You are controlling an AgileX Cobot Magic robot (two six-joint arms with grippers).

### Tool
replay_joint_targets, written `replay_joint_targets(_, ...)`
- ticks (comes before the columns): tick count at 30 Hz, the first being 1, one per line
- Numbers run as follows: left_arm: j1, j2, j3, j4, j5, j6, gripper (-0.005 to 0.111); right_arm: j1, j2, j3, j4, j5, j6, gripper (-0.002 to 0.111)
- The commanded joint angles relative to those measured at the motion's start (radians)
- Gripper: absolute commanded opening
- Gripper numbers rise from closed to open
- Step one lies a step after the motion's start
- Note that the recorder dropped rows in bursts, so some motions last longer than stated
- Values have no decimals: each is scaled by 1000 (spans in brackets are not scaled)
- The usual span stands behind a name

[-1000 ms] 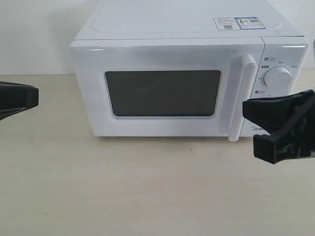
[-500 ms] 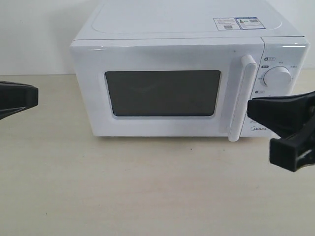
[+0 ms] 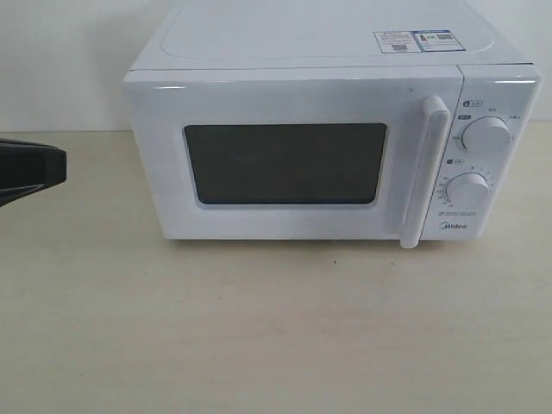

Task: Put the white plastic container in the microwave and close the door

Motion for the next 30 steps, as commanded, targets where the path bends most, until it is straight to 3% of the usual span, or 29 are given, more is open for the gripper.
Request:
replay_joint_targets(1,-2,-6,4,0,-12,-7,4,-100,-70,89,10,-11,-18,0)
replay_joint_targets(4,-2,-6,4,0,-12,-7,4,-267,-130,204,48,-9,-13,0)
replay_joint_targets(8,-2,-6,4,0,-12,-7,4,-365,-253,361,51,-9,-8,0)
replay_joint_targets(22,-2,-6,4,-6,-19,-7,4,-365,-253,428,87,-62,47,0)
replay_joint_targets(24,-2,-6,4,-6,-19,-7,4,-365,-253,428,-39,-62,150,0)
replay_joint_targets(27,-2,-6,4,-6,-19,-7,4,-365,-253,428,-365,-60,470,0)
replay_joint_targets(30,-2,-6,4,-6,-19,-7,4,-365,-253,428,-496,-60,595,0)
